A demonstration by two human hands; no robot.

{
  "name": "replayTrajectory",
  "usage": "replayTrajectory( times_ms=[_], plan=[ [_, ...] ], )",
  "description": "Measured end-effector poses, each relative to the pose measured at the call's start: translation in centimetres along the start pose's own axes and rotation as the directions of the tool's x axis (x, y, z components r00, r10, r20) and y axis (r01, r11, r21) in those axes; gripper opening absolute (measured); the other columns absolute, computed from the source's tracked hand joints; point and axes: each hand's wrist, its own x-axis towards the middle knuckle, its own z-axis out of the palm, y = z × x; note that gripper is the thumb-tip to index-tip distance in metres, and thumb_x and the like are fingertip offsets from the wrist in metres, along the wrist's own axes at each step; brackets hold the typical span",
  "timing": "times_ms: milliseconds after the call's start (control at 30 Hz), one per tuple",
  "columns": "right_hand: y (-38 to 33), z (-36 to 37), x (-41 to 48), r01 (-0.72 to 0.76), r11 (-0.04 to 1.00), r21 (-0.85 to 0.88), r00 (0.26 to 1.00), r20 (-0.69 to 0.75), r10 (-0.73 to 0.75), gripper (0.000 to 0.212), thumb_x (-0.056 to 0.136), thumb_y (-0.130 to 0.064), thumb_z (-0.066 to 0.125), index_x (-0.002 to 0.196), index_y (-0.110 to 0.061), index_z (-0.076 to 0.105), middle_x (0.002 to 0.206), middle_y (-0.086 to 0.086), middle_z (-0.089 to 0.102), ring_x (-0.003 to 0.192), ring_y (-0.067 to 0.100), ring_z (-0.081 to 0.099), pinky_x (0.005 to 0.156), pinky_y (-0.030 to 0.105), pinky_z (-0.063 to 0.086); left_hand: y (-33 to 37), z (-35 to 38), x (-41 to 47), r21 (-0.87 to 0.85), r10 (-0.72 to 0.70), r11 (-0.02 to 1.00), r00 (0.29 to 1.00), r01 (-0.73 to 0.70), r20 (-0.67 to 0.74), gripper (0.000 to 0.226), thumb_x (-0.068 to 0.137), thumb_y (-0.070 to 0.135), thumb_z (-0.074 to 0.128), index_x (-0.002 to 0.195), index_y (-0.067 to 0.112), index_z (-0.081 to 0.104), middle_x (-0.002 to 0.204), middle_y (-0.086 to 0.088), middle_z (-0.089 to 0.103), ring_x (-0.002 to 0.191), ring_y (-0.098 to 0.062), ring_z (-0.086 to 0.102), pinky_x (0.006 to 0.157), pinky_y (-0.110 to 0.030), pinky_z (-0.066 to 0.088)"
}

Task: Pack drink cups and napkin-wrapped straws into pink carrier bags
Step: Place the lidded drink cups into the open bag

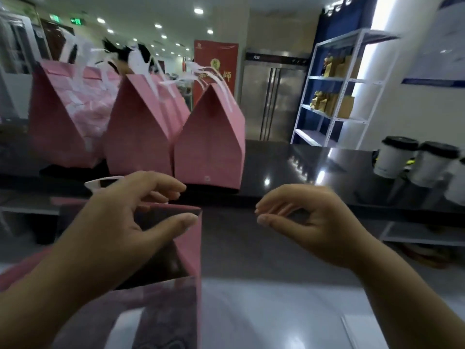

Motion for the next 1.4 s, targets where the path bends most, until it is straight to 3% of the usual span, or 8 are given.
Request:
replayTrajectory(
  times_ms=[200, 433, 600, 867, 1000, 1100, 1233, 1400],
  plan=[
    [5.6, -6.6, -5.8, -0.125, 0.989, -0.081, 0.991, -0.047, 0.122, 0.020, 0.083, -0.038, 0.064, 0.092, -0.021, 0.071, 0.081, -0.011, 0.070, 0.076, 0.007, 0.068, 0.065, 0.030, 0.056, 6.7, 10.4, 2.0, -0.058, 0.102, 0.994, 0.985, -0.095, 0.136, 0.041, 0.062, 0.067, 0.058, 0.093, 0.040, 0.063, 0.097, 0.025, 0.062, 0.092, 0.002, 0.060, 0.072, -0.016, 0.048],
    [13.5, -14.9, -9.4, -0.299, 0.908, -0.292, 0.953, -0.047, 0.299, 0.012, 0.083, -0.032, 0.071, 0.090, -0.024, 0.070, 0.079, -0.011, 0.068, 0.074, 0.004, 0.065, 0.067, 0.024, 0.054, 8.8, 21.5, 7.0, -0.205, 0.013, 0.978, 0.975, 0.034, 0.223, 0.036, 0.060, 0.063, 0.067, 0.085, 0.037, 0.065, 0.090, 0.023, 0.064, 0.082, -0.002, 0.063, 0.069, -0.023, 0.052],
    [20.0, -20.5, -8.7, -0.452, 0.735, -0.505, 0.882, -0.129, 0.454, 0.028, 0.084, -0.041, 0.065, 0.108, -0.028, 0.061, 0.101, -0.012, 0.061, 0.094, 0.008, 0.057, 0.079, 0.030, 0.051, 9.8, 27.4, 11.5, -0.219, -0.026, 0.972, 0.971, 0.079, 0.236, 0.020, 0.068, 0.046, 0.075, 0.083, 0.034, 0.066, 0.081, 0.012, 0.067, 0.077, -0.002, 0.064, 0.067, -0.023, 0.054],
    [29.3, -26.8, -2.8, -0.590, 0.521, -0.617, 0.804, -0.392, 0.446, 0.058, 0.085, -0.047, 0.063, 0.133, -0.018, 0.048, 0.132, 0.006, 0.049, 0.125, 0.027, 0.036, 0.102, 0.038, 0.034, 10.5, 32.8, 19.2, -0.178, 0.024, 0.984, 0.977, 0.014, 0.213, 0.016, 0.073, 0.042, 0.072, 0.084, 0.033, 0.064, 0.082, 0.013, 0.065, 0.076, -0.002, 0.062, 0.067, -0.025, 0.055],
    [33.4, -28.2, 0.0, -0.607, 0.267, -0.748, 0.743, -0.414, 0.527, 0.076, 0.080, -0.071, 0.049, 0.138, -0.022, 0.038, 0.141, 0.010, 0.037, 0.131, 0.032, 0.024, 0.103, 0.046, 0.028, 10.3, 34.4, 22.5, -0.134, 0.053, 0.991, 0.976, -0.025, 0.212, 0.017, 0.075, 0.043, 0.069, 0.087, 0.034, 0.062, 0.082, 0.013, 0.065, 0.075, 0.001, 0.061, 0.067, -0.023, 0.054],
    [35.7, -28.4, 1.0, -0.569, 0.142, -0.810, 0.668, -0.354, 0.655, 0.086, 0.078, -0.082, 0.032, 0.144, -0.027, 0.029, 0.153, 0.014, 0.020, 0.142, 0.036, 0.002, 0.109, 0.057, 0.007, 10.2, 35.1, 24.0, -0.128, 0.073, 0.991, 0.975, -0.046, 0.211, 0.017, 0.075, 0.044, 0.068, 0.088, 0.034, 0.061, 0.082, 0.013, 0.065, 0.075, 0.000, 0.061, 0.067, -0.022, 0.053],
    [37.4, -28.1, 1.5, -0.567, 0.182, -0.804, 0.586, -0.237, 0.775, 0.075, 0.083, -0.079, 0.018, 0.146, -0.040, 0.026, 0.156, 0.015, 0.023, 0.146, 0.037, -0.006, 0.110, 0.063, -0.012, 9.8, 35.5, 24.0, -0.157, 0.091, 0.986, 0.974, -0.058, 0.208, 0.020, 0.074, 0.042, 0.068, 0.092, 0.037, 0.059, 0.080, 0.012, 0.065, 0.076, 0.000, 0.061, 0.065, -0.023, 0.054],
    [35.8, -27.8, 1.8, -0.549, 0.298, -0.781, 0.686, -0.217, 0.694, 0.057, 0.088, -0.067, 0.037, 0.137, -0.038, 0.042, 0.126, 0.014, 0.050, 0.126, 0.033, 0.036, 0.110, 0.048, 0.013, 8.8, 34.9, 23.0, -0.168, 0.086, 0.985, 0.971, -0.048, 0.223, 0.027, 0.071, 0.049, 0.065, 0.095, 0.038, 0.058, 0.081, 0.015, 0.064, 0.076, -0.001, 0.062, 0.065, -0.028, 0.056]
  ],
)
